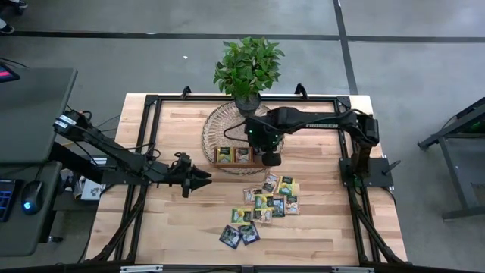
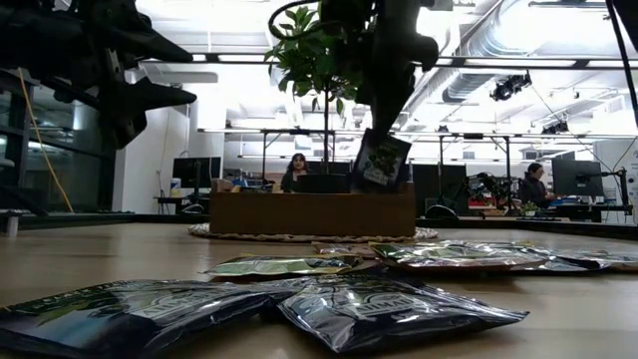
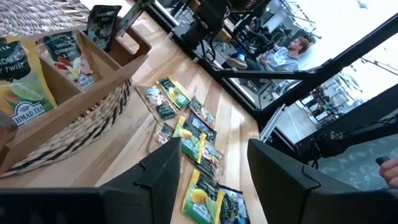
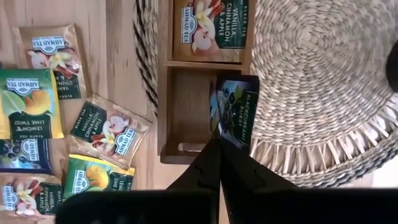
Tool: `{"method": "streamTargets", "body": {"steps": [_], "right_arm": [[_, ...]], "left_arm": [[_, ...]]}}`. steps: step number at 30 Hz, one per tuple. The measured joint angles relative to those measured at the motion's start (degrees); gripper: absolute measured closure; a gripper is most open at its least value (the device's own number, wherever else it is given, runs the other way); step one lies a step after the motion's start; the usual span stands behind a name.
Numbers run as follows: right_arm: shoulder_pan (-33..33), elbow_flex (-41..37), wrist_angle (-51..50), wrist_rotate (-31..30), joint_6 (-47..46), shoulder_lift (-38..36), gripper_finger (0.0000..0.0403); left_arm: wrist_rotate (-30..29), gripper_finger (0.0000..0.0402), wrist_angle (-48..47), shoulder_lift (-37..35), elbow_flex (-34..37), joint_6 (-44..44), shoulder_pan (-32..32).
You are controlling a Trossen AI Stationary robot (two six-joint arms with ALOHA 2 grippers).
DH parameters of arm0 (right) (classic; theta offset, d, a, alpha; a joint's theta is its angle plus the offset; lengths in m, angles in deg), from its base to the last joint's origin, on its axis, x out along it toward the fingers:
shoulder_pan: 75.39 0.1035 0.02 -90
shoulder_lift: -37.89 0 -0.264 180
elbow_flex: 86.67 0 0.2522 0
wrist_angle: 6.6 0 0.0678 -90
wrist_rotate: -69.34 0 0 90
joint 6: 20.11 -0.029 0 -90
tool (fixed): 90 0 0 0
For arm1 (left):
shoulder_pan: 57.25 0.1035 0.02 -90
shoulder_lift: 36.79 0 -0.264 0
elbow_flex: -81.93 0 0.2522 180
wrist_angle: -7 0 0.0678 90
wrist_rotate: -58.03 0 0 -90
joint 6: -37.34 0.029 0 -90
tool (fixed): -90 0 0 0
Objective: Pick & Place Tea
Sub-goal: Put the violet tea bag into the right section of the wooden organizer
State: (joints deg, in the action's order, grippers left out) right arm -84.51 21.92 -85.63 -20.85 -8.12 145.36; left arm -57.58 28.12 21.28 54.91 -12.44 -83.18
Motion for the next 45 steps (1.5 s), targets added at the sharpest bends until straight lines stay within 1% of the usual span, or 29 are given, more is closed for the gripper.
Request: {"method": "streamTargets", "body": {"steps": [9, 12, 15, 22, 26, 31, 36, 41, 45], "right_arm": [[0.00, -0.02, -0.04, 0.09, 0.06, 0.97, 0.0402], [0.00, -0.02, -0.62, 0.06, 0.02, 0.97, 0.0394], [0.00, -0.04, -0.88, -0.06, -0.35, 0.97, 0.0371], [0.00, -0.07, -0.94, -0.76, -1.85, 0.97, 0.0303], [0.00, -0.07, -1.06, -0.80, -4.61, 0.97, 0.0285], [1.45, -0.07, -1.78, -0.83, -9.31, 0.91, 0.0291], [6.09, -0.07, -1.13, -1.57, -14.82, 0.86, 0.0310], [13.37, -0.07, 1.01, -3.34, -25.09, 0.86, 0.0343], [19.77, -0.07, 6.89, -4.82, -35.03, 0.84, 0.0385]], "left_arm": [[0.39, 0.0218, -0.31, 0.00, -0.02, 0.00, 0.00], [0.37, 0.0218, -0.31, 0.00, -0.02, 0.00, 0.00], [0.37, 0.0218, -0.30, 0.00, -0.02, 0.00, 0.00], [0.37, 0.0218, -0.29, 0.00, -0.02, 0.00, 0.00], [1.29, 0.0218, -0.31, 0.00, -0.02, 0.00, 0.00], [3.41, 0.0218, -0.51, 0.02, -0.04, -0.20, 0.00], [6.12, 0.0218, -0.86, 0.02, -0.07, -0.43, -0.09], [6.99, 0.0218, -2.17, 0.08, -0.08, -1.79, -2.74], [6.26, 0.0218, -2.46, 1.40, -0.09, -3.07, -6.82]]}}
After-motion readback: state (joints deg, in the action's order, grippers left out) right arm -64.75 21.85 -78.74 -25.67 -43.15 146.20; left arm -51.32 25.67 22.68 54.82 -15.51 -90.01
